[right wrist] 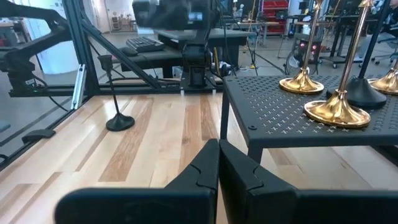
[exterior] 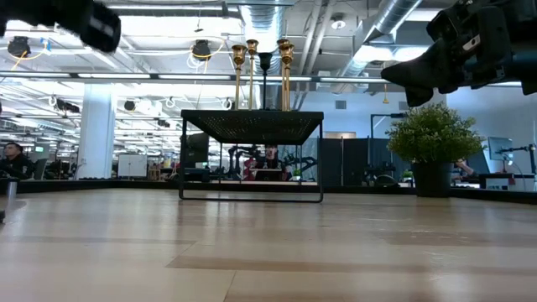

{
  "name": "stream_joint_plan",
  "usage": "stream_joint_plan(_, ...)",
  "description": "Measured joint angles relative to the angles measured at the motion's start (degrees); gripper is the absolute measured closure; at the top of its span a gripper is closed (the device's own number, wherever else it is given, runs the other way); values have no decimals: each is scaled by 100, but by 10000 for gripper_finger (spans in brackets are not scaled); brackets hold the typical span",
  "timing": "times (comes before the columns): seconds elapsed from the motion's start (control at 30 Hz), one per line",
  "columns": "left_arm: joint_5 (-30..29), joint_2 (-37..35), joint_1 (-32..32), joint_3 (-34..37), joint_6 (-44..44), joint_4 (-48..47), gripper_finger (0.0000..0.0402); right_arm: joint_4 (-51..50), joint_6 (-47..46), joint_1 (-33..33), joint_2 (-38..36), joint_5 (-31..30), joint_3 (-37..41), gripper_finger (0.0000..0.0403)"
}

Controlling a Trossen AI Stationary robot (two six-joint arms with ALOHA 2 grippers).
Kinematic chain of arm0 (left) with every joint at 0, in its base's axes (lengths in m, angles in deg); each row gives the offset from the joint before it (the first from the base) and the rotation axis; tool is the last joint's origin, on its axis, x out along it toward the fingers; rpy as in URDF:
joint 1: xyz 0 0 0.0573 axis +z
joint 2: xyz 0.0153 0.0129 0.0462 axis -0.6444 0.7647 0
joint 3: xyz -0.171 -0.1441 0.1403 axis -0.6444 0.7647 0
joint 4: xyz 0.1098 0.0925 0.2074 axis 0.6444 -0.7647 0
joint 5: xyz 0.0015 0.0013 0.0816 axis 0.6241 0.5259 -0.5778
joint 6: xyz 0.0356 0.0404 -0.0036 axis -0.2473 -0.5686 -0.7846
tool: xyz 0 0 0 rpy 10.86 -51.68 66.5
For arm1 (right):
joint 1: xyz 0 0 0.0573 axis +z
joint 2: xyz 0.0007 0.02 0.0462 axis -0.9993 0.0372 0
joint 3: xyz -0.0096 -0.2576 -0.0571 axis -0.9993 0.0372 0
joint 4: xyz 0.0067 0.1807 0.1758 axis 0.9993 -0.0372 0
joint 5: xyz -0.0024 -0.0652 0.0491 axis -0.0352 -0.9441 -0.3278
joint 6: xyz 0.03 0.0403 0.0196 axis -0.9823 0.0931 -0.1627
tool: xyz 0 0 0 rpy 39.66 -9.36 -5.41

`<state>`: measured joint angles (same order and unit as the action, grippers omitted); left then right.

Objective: Pick & Place candle stick holders
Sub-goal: Put the black candle holder on the shelf

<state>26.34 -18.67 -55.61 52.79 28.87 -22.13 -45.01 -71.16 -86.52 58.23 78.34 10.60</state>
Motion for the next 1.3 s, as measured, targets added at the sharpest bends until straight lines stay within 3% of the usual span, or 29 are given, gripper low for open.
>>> stream_joint_plan(0.3,277,-3,0,708,61,219,314,-1,26,0,0,0,0,403)
stream_joint_plan(0.7,2418,391,0,824,-841,223,314,-3,26,0,0,-1,0,403)
stream_joint_plan(1.3,2421,1206,0,824,-809,306,314,-3,46,0,0,-2,0,403)
